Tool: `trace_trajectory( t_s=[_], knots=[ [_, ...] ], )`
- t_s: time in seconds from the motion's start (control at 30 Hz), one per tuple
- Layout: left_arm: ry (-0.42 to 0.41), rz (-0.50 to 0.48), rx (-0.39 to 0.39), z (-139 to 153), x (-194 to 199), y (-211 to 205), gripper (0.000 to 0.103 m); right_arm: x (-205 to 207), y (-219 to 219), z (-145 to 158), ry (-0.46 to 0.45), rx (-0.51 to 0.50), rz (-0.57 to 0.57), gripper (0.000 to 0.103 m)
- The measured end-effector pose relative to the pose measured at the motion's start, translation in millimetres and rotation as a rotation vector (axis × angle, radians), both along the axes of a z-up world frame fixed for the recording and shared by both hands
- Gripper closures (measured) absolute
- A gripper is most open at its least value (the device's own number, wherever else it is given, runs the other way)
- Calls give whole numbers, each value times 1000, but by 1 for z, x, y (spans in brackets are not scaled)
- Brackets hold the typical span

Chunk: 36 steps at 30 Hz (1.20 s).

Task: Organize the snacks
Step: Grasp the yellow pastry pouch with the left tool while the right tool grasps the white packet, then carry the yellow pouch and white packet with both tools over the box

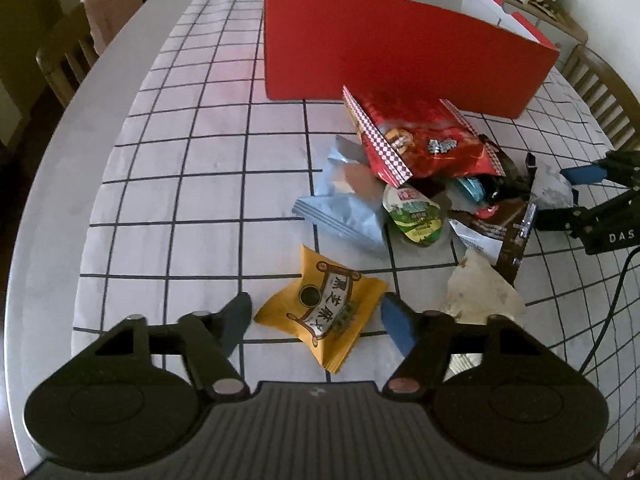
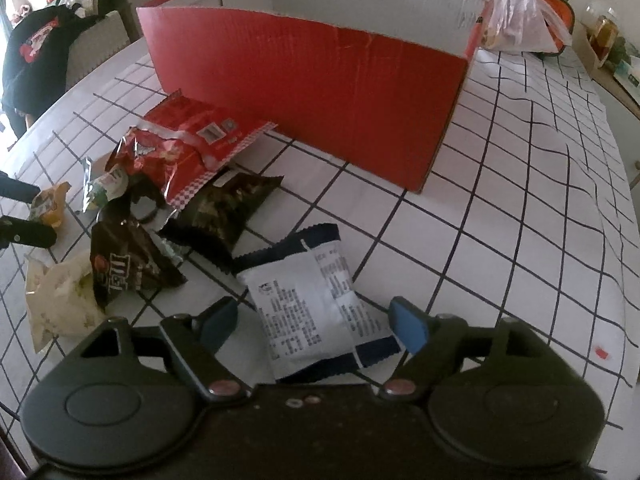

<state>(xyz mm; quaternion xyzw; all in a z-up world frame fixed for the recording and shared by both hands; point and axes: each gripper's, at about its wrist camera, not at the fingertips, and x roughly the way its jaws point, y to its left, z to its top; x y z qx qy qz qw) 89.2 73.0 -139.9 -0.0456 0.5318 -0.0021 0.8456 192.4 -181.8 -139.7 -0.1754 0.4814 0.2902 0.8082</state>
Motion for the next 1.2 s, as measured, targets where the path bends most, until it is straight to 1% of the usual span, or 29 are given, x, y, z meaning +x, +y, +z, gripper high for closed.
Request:
trace_trajectory(
  t_s=[0.1,0.17,0.23,0.3,0.33,0.4,0.57,0.7,0.97,1.2],
  knots=[
    [-7,-5,5,0,-1,-2,40,-1,0,1,-8,2,-1,27],
    [-11,-3,7,0,-1,-2,46,-2,0,1,-14,4,-5,30],
    [-12,4,4,1,0,-2,48,-3,0,2,-20,8,-12,39],
    [-15,10,5,1,-1,-1,52,-4,-1,3,-23,10,-23,43],
    [-16,14,6,1,-1,-1,53,-5,-1,4,-23,13,-26,49],
    [-16,20,7,2,-1,-1,54,-8,-1,4,-29,16,-33,52],
    [-16,26,3,3,-2,-2,55,-12,1,5,-32,21,-57,55],
    [-15,47,-14,5,-5,-1,55,-17,0,6,-27,26,-79,55],
    [-19,132,-60,9,-13,6,55,-25,-7,13,-24,55,-137,55],
    [-44,188,-90,20,-21,11,55,-36,-12,28,-31,103,-161,55]
  ],
)
